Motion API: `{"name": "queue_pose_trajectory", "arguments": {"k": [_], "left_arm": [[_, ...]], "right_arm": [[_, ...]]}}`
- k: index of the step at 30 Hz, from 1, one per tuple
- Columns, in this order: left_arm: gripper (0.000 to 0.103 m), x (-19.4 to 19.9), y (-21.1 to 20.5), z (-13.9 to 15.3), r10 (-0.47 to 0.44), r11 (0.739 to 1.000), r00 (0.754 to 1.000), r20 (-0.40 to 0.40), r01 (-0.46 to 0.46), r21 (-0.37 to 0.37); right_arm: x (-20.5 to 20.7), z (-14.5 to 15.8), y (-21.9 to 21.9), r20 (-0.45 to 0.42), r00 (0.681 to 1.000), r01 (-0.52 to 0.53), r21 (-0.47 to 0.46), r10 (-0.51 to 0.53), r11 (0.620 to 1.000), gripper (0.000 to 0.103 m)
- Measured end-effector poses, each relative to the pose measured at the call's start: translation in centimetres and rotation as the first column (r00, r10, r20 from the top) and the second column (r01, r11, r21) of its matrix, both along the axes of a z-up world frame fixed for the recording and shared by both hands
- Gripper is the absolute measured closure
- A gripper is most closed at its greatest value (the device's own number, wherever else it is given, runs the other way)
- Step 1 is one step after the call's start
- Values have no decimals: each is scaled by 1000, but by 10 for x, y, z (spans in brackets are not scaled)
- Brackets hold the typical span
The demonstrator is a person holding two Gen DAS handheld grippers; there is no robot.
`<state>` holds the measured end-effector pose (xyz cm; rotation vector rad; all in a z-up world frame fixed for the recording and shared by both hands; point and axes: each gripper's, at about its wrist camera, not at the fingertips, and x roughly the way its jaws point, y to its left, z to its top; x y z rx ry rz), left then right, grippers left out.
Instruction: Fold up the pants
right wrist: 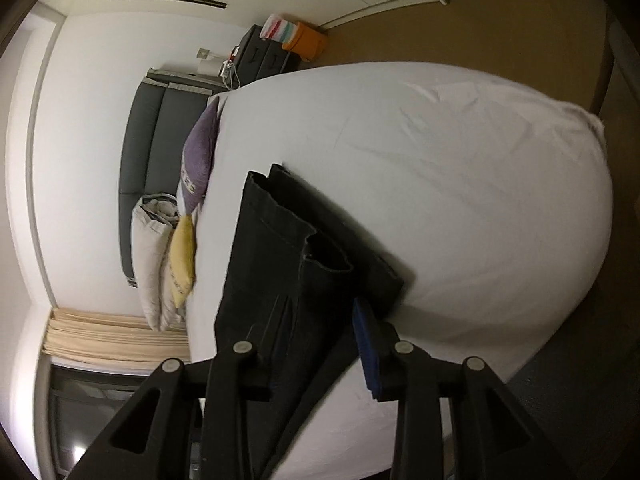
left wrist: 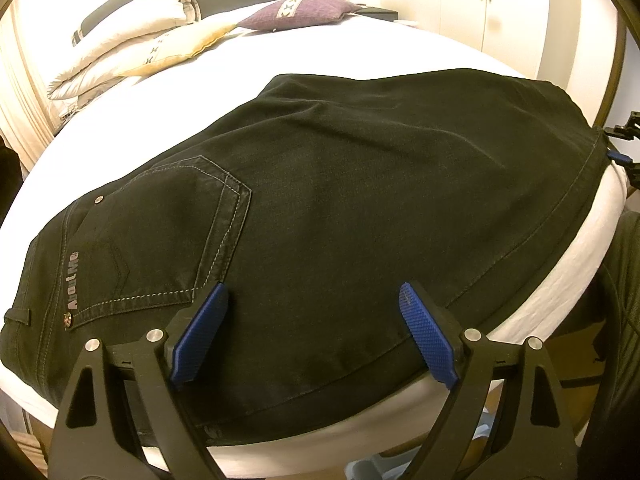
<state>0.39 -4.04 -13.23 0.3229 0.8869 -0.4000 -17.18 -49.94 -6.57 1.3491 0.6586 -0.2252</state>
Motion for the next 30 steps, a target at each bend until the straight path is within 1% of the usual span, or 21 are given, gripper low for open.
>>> {"name": "queue_pose_trajectory", "arguments": {"k": [4,6,7,8,9,14,17,20,24,25,26,27,28,29,30], "left_arm": [[14,-1,0,0,2,1000,1000,1,-2,-2],[14,-1,0,0,0,1000,1000,1,0,-1],[14,-1,0,0,1,1000,1000,1,-1,-1],[14,-1,0,0,1,1000,1000,1,-1,-2],[14,-1,0,0,1,1000,1000,1,-1,-2],[14,-1,0,1,4,1000,1000,-2,-4,0],[14,1,-2,4,9,1000,1000,-17,-9,3],[14,0,-8,8,-15,1000,1000,-20,15,0],[13,-3,-15,7,-43,999,999,-2,43,11],[9,-2,-16,5,-43,999,999,5,43,21],[8,-1,-16,3,-37,999,999,10,37,22],[7,0,-13,0,-35,999,999,2,35,2],[7,1,-11,0,-35,999,999,-4,35,-9],[7,1,-11,1,-39,999,999,-7,39,-11],[7,1,-10,3,-42,999,999,-8,42,-10]], "right_arm": [[5,-6,-5,23,1000,13,40,-14,999,68],[9,-9,-6,33,999,18,50,-20,999,71],[11,-9,-6,36,999,14,49,-16,999,78],[15,-8,-4,33,999,1,35,-2,999,92],[18,-6,-3,26,1000,-8,18,7,1000,95],[18,7,2,0,1000,-12,-89,12,996,97],[13,19,5,8,1000,-9,-136,10,991,97],[10,26,6,1,1000,-5,-175,5,985,97],[0,18,-1,-12,1000,25,-150,-27,988,97],[1,14,-1,-12,1000,11,-141,-13,990,97],[6,5,-2,-26,999,-29,-129,26,991,97],[6,-3,-3,-61,998,-26,-132,19,991,98],[5,-12,-4,-59,998,-23,-114,16,993,100],[2,-18,-5,-37,999,-7,-100,3,995,100],[0,-17,-4,-27,1000,-3,-106,0,994,100]]}}
